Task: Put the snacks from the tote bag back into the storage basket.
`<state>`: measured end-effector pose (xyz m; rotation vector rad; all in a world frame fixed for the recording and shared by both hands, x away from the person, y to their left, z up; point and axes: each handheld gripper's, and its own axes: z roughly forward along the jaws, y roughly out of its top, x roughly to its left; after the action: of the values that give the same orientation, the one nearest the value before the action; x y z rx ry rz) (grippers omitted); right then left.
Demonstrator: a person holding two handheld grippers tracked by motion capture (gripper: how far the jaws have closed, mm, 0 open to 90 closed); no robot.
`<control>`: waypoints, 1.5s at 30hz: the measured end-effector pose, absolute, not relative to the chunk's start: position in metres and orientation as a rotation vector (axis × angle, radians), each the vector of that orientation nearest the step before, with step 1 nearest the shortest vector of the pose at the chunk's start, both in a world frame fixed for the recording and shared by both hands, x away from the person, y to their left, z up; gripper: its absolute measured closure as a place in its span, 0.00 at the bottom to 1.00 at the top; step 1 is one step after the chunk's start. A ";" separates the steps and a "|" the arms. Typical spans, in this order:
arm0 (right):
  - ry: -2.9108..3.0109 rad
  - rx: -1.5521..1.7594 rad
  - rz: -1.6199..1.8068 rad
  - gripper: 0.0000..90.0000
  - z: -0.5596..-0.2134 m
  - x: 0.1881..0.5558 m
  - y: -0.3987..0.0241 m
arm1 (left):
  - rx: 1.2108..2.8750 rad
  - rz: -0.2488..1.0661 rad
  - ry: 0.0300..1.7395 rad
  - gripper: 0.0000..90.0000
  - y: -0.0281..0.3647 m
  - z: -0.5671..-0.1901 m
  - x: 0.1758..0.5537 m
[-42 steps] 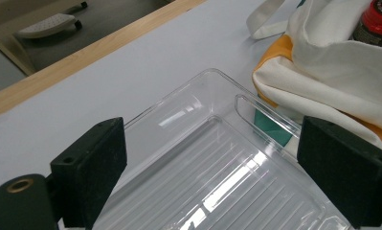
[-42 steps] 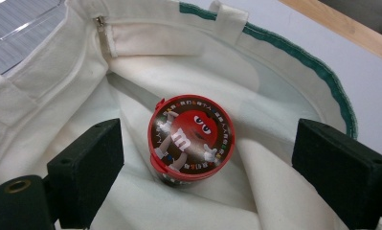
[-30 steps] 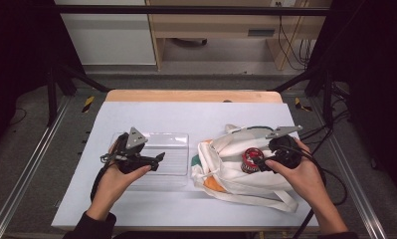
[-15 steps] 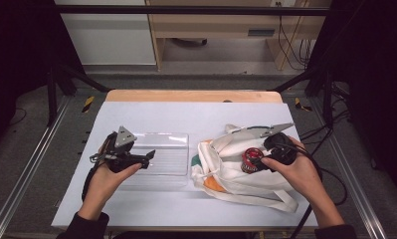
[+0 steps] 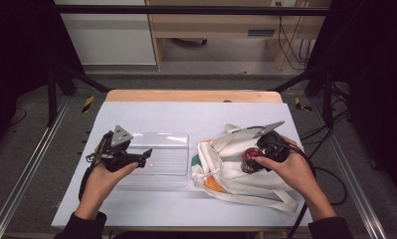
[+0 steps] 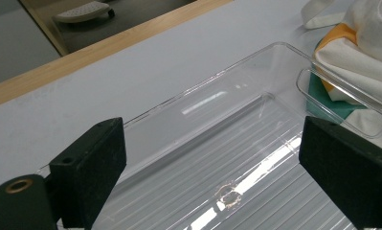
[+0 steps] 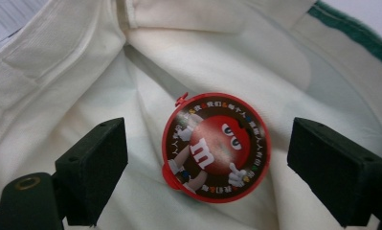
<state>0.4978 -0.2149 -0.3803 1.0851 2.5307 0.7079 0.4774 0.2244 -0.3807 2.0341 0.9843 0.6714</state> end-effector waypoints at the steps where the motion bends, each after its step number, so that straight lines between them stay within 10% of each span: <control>1: 2.542 1.081 0.708 0.16 -0.381 0.498 -0.214 | 2.036 0.670 0.983 0.10 0.224 -0.381 0.477; 45: 2.693 0.998 0.532 0.18 -0.413 0.525 -0.213 | 2.046 0.666 0.996 0.10 0.231 -0.382 0.479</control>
<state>0.5251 -0.2133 -0.4131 0.9976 2.6929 0.5324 0.4791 0.2311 -0.3825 2.0463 0.9962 0.6656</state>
